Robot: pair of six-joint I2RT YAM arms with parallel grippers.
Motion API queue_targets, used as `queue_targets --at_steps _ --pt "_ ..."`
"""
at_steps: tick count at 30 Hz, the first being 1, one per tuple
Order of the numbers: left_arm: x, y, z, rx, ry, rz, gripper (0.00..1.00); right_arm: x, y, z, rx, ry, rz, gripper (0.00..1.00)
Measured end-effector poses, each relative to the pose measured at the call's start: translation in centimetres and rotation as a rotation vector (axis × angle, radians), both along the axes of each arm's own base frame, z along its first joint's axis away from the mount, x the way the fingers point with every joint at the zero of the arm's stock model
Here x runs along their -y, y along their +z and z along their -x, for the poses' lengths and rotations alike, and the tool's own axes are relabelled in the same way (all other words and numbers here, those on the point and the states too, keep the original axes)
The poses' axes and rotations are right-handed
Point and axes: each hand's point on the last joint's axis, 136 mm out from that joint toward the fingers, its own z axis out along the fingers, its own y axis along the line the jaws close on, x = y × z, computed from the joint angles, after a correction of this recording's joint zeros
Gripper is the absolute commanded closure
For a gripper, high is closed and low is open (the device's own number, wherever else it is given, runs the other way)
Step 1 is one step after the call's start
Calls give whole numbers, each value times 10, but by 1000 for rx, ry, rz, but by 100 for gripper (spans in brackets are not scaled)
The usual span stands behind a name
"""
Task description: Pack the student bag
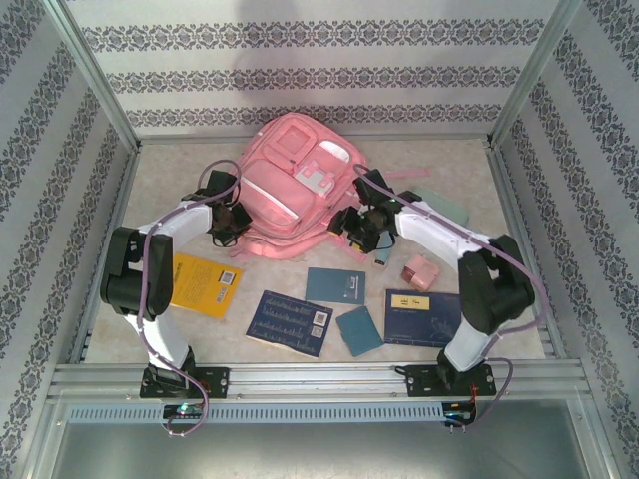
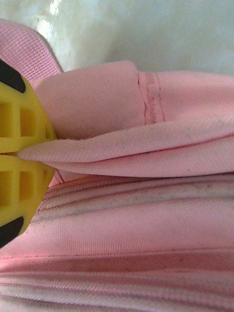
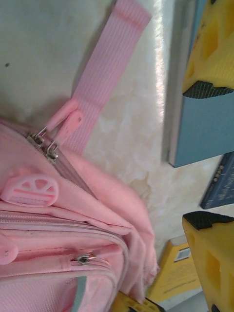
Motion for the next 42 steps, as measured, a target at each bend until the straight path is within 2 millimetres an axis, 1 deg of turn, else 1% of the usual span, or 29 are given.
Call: queue_targets --at_steps 4,7,10,11,13,15,17,18,20,22,24,26,29,31,34,37,39,42 --pt "6 4 4 18 14 48 100 -2 -15 -14 -17 -1 45 38" --pt "8 12 5 32 16 68 100 -1 -16 -21 5 32 79 37" --pt "10 29 5 51 9 68 100 -4 -2 -30 73 109 98 37" --pt "10 37 4 62 2 65 100 -6 5 -34 109 142 104 37" --pt "11 56 0 95 -18 59 100 -13 21 -42 190 226 118 36" --pt "13 76 -5 142 -55 53 100 -25 42 -49 291 327 129 33" --pt "16 91 -10 178 -107 45 100 -36 61 -53 367 395 136 33" --pt "18 96 -12 190 -135 42 100 -40 71 -56 405 421 134 34" --pt "21 103 -14 208 -188 34 100 -42 81 -61 443 442 124 36" --pt "25 106 -14 218 -238 32 100 -38 87 -67 455 450 100 36" --pt "29 106 -12 217 -286 38 100 -39 91 -73 466 466 60 36" --pt "33 105 -9 215 -329 45 100 -46 95 -79 473 483 13 36" --pt "39 111 -7 225 -392 52 100 -68 96 -79 471 542 -62 35" --pt "42 118 -6 238 -431 53 100 -84 93 -76 461 580 -103 35" --pt "46 125 -6 260 -485 56 100 -101 86 -73 432 619 -142 35" --pt "48 124 -2 256 -522 55 100 -107 79 -71 403 634 -159 37" --pt "48 123 1 251 -537 53 100 -109 78 -69 387 639 -172 40" --pt "48 122 3 246 -552 48 100 -109 78 -68 380 641 -176 37"
